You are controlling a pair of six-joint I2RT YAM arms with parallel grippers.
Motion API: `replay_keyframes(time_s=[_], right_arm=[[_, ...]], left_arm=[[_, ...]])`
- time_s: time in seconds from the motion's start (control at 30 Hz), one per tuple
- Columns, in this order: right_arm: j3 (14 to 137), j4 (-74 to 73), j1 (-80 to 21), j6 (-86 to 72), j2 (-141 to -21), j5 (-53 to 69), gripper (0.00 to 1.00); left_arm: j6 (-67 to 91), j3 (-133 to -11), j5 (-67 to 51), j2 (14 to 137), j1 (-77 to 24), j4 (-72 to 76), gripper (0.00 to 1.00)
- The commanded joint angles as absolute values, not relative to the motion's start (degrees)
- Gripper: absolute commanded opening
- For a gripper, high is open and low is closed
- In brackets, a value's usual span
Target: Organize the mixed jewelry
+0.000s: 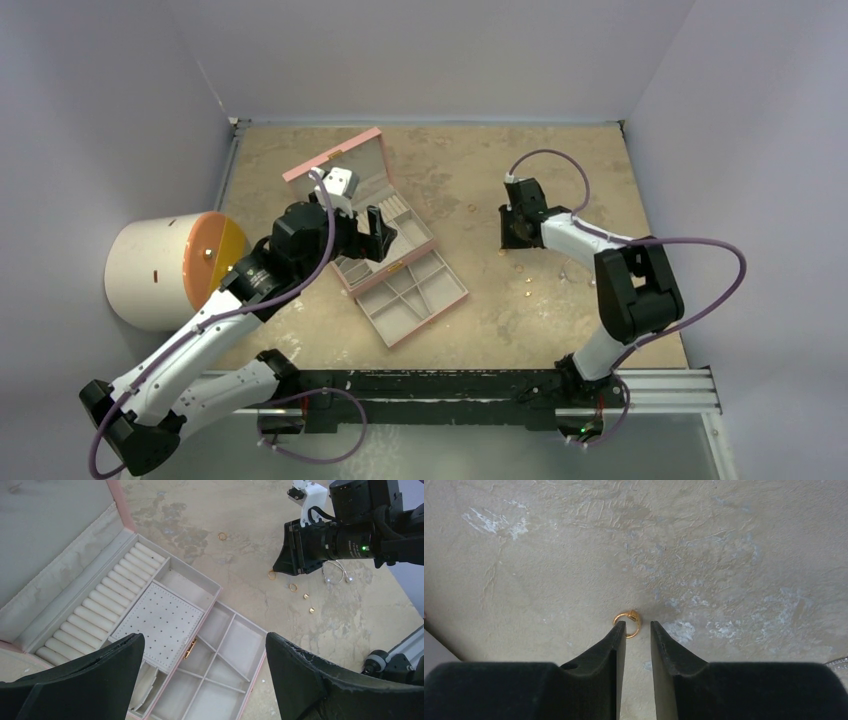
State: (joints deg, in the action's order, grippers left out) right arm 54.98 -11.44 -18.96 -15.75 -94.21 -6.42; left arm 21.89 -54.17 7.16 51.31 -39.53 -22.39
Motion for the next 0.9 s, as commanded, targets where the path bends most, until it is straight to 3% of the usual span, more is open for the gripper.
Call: replay_keyframes(time_s=[0.0, 0.87], right_arm=[[55.11, -9.76, -18.46, -14.77, -95.12, -4.65, 0.27], [57.32, -11.08, -18.42, -13.91, -99.26, -5.10, 0.15]], left_arm=[[20.96, -54.23, 7.91, 51.24, -39.78, -22.14, 0.91], [20.79, -54.32, 7.92, 50.98, -39.79, -22.24, 0.91]])
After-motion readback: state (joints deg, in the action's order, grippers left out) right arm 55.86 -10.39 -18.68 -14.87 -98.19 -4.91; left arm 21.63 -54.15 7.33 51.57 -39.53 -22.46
